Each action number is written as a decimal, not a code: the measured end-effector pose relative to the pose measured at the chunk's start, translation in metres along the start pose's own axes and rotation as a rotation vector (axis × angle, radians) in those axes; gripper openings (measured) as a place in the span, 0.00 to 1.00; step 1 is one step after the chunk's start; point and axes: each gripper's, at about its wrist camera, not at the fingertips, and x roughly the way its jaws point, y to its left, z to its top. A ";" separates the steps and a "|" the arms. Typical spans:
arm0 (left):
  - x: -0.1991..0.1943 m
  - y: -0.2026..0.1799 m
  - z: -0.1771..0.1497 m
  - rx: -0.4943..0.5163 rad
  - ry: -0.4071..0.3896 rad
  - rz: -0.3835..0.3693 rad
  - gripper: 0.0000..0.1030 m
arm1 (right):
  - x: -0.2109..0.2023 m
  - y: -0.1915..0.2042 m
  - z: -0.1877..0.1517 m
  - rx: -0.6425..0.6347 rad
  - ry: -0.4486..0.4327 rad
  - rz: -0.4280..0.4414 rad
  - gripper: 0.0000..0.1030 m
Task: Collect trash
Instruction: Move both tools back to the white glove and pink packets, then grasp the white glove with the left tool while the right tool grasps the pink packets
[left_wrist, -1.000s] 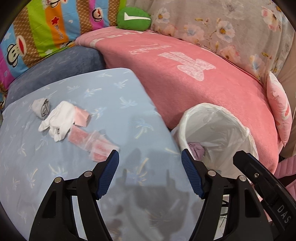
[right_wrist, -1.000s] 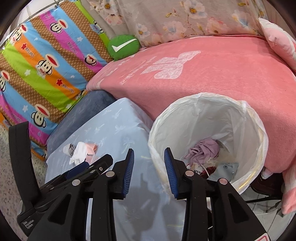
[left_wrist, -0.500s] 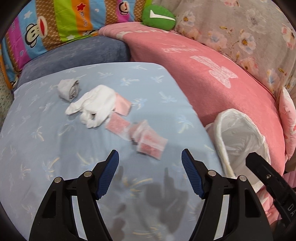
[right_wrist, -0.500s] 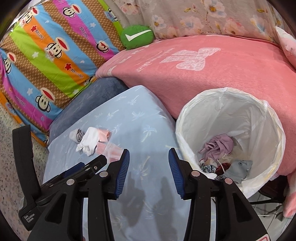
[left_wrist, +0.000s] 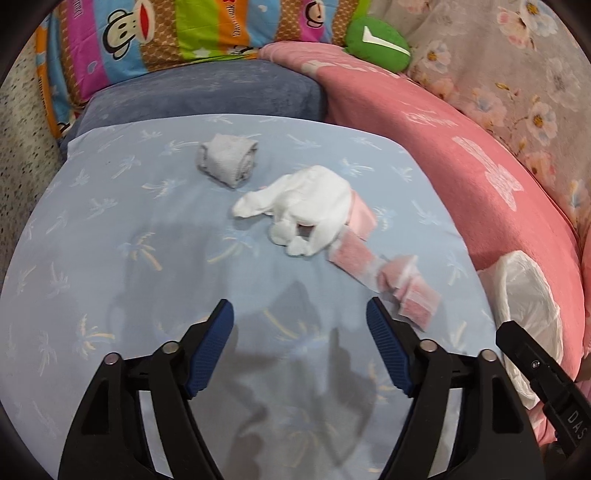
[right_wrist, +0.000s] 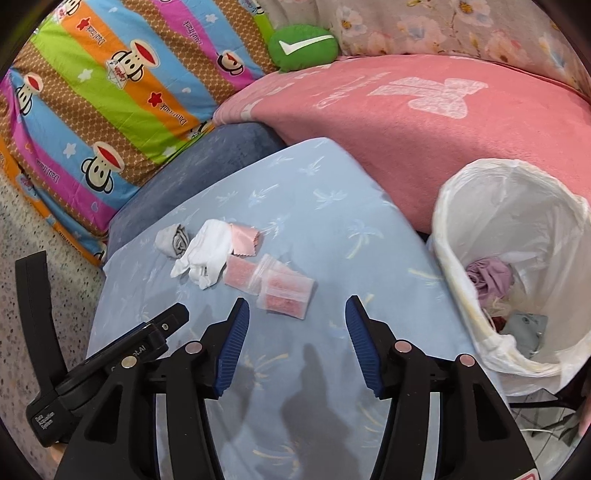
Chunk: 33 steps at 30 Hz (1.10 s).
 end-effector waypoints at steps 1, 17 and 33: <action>0.001 0.005 0.002 -0.009 -0.003 0.005 0.75 | 0.005 0.003 0.001 -0.003 0.004 0.001 0.53; 0.041 0.018 0.047 -0.017 -0.010 0.025 0.77 | 0.078 0.032 0.024 -0.018 0.060 -0.009 0.56; 0.076 0.016 0.052 -0.021 0.045 -0.079 0.29 | 0.113 0.026 0.019 -0.001 0.095 -0.027 0.38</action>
